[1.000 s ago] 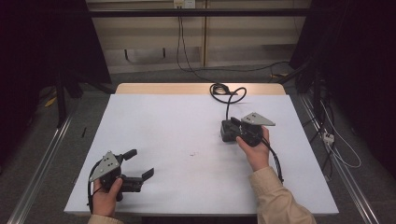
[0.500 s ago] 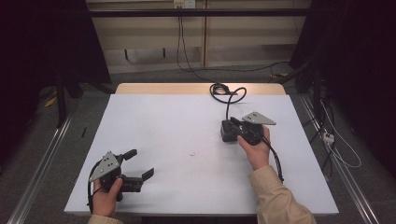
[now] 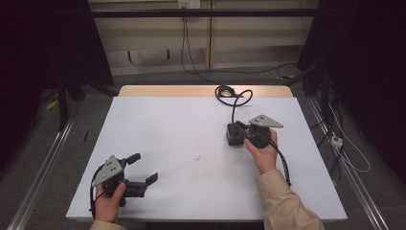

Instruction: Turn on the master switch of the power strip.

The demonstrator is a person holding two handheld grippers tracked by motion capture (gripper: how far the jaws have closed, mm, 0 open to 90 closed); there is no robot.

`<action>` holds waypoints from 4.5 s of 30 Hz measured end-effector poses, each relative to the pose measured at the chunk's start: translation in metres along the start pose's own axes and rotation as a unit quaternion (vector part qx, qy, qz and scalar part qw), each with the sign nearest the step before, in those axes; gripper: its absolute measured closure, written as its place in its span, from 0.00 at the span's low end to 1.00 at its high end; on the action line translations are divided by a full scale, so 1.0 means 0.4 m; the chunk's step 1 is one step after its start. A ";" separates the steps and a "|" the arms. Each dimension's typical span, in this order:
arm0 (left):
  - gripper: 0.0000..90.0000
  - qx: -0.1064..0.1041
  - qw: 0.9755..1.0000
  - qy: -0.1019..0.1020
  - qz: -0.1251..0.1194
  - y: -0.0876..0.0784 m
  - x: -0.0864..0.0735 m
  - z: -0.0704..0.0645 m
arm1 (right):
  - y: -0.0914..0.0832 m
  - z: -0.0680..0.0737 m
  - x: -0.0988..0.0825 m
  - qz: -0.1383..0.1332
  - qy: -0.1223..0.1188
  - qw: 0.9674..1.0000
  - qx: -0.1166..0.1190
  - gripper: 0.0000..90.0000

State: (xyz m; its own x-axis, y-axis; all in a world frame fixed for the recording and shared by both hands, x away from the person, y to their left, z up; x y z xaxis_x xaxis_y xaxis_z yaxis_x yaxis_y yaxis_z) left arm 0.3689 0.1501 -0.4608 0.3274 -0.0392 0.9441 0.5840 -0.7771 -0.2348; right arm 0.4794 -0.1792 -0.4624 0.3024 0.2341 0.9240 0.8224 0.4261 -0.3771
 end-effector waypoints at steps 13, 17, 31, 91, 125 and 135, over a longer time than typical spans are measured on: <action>0.03 -0.001 1.000 0.000 0.000 0.000 0.000 -0.001 | -0.001 -0.008 -0.009 0.009 0.004 1.000 0.000 1.00; 0.03 -0.001 1.000 -0.001 -0.001 -0.001 0.000 0.000 | -0.002 -0.010 -0.012 0.012 0.007 1.000 0.000 1.00; 0.03 -0.001 1.000 0.000 -0.002 -0.003 0.001 0.000 | -0.003 -0.007 -0.022 0.021 -0.004 1.000 0.003 1.00; 0.03 -0.002 1.000 0.005 -0.002 -0.005 0.002 -0.003 | -0.003 -0.004 -0.040 0.019 -0.013 1.000 0.009 1.00; 0.03 0.001 1.000 0.002 -0.005 -0.007 0.001 -0.005 | -0.002 -0.003 -0.042 0.022 -0.016 1.000 0.009 1.00; 0.03 0.001 1.000 0.003 -0.004 -0.006 0.000 -0.006 | -0.002 -0.001 -0.042 0.024 -0.023 0.999 0.005 1.00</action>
State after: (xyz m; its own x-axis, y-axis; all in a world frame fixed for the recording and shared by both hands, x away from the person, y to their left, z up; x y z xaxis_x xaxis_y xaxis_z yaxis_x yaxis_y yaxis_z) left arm 0.3657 0.1504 -0.4597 0.3188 -0.0370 0.9471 0.5874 -0.7765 -0.2281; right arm 0.4738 -0.1838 -0.4775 0.3187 0.2949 0.9008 0.8024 0.4219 -0.4220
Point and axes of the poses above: each handheld gripper's, and its own axes: y roughly forward along the jaws, x roughly out of its top, z roughly to its left, the point moved 9 cm from there along y, roughly forward along the jaws, and after that the axes turned 7 degrees about -y, right-handed, at the moved point
